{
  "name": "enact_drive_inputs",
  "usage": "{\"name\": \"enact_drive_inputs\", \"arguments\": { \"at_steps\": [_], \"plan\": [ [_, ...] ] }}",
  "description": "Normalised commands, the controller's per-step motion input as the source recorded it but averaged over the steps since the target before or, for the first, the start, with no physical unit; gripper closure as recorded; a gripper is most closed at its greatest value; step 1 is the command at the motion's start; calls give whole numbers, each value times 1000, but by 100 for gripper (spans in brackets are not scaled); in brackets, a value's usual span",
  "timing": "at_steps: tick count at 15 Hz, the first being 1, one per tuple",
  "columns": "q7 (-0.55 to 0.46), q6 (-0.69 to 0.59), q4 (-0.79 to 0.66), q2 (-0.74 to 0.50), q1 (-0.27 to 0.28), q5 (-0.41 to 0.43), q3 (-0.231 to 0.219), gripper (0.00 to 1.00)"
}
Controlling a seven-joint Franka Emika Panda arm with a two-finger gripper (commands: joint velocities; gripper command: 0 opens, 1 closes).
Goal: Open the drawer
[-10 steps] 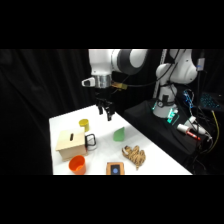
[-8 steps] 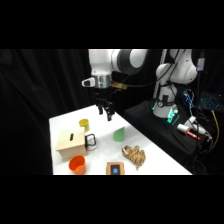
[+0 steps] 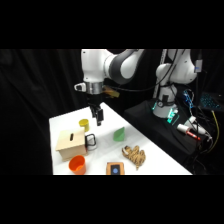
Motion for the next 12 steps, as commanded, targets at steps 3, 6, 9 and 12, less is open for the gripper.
{"name": "enact_drive_inputs", "arguments": {
  "at_steps": [3,6,9,12],
  "plan": [
    [535,243,289,310,77,-432,-172,0],
    [404,148,246,256,88,-269,-179,0],
    [260,80,207,212,79,-103,-118,0],
    [160,81,180,198,71,-9,-66,0]
  ]
}}
